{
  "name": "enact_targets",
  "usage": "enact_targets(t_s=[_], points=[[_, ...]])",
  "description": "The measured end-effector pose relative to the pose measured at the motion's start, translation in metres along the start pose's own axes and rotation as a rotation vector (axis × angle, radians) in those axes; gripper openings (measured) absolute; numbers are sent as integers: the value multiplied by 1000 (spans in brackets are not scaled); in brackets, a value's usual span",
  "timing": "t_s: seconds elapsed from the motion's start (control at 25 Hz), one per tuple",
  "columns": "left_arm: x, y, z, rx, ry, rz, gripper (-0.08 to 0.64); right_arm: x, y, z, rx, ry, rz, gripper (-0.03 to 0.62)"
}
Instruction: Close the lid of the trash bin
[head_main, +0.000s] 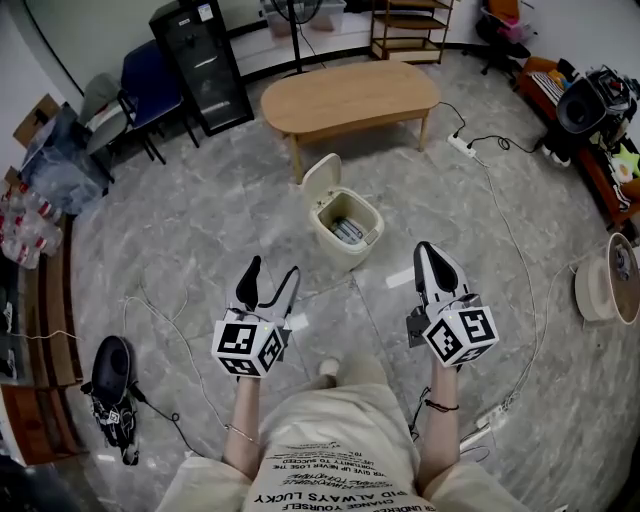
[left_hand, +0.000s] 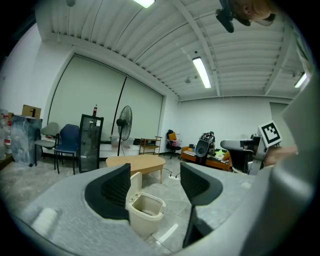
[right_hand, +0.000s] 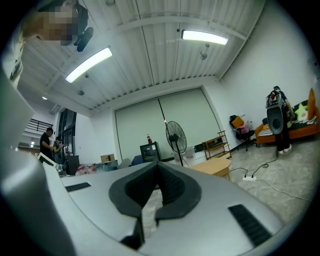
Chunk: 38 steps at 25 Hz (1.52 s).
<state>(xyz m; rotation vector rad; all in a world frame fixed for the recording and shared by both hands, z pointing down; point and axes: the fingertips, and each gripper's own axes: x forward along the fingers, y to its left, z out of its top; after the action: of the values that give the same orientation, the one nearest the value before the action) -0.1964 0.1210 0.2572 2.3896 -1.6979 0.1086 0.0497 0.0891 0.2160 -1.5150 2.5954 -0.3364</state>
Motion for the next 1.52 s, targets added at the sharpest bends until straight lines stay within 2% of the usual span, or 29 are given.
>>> enact_targets(t_s=[0.36,0.72,1.16,1.32,1.52], points=[[39,-1,-9,-11,48,-14,299,20,-30,-10,11,42,-32,5],[120,26,-17,-8,114,4,299,96,-87,-25,27,97,-43,5],[244,74,-27,-19,226,81,299,214,-135,-66,62,270,57,5],[282,84,-39,-29,260,83,299,246,-144,-87,65,331,98,5],[325,95,-59,-3,308,94,301,282,-161,-113,54,381,113,5]])
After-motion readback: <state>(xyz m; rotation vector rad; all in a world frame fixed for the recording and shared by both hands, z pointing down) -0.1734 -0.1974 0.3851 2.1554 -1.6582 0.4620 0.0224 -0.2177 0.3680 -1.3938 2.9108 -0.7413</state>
